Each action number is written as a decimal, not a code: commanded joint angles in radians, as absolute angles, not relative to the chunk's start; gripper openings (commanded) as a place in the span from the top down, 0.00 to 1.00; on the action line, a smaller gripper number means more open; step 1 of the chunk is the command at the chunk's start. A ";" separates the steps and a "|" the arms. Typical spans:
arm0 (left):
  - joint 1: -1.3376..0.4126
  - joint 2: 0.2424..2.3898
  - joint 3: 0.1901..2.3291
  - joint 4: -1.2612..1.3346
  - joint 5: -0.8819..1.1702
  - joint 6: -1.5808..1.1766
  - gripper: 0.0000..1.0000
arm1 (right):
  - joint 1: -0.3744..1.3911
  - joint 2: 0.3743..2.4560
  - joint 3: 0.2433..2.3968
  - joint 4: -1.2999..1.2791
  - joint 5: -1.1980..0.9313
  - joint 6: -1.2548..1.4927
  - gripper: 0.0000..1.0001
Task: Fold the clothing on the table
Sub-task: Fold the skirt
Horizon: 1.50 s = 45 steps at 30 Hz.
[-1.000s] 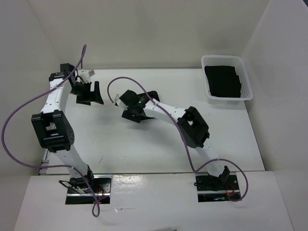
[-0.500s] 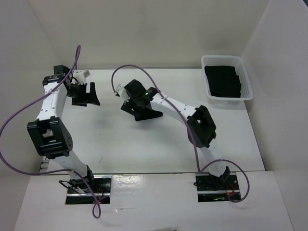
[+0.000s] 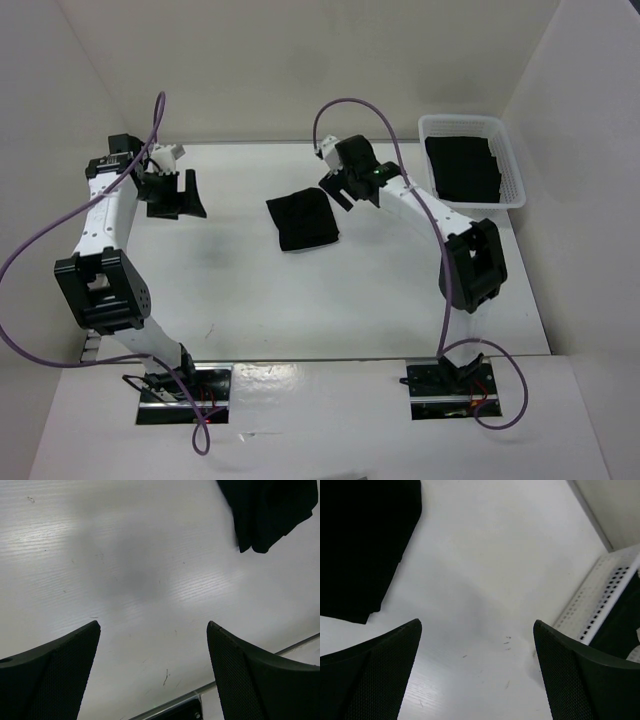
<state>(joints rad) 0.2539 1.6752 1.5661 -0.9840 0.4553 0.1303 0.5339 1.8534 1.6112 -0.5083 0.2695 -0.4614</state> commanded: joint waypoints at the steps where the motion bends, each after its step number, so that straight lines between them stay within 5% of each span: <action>1: 0.261 1.625 1.582 -0.997 0.442 0.127 0.07 | 0.551 1.934 1.623 -0.414 0.276 -0.448 0.04; 22: 0.270 1.595 1.562 -0.996 0.337 0.127 0.07 | 0.561 2.275 2.137 -0.549 0.149 -0.367 0.04; 45: 0.270 1.624 1.552 -1.005 0.385 0.146 0.07 | 0.620 2.180 2.054 -0.658 0.095 -0.408 0.04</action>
<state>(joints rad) 0.2642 1.6352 1.5555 -0.9955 0.3576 0.1295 0.5861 2.2517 2.0537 -0.6468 0.1139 -0.3985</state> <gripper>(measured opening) 0.929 0.960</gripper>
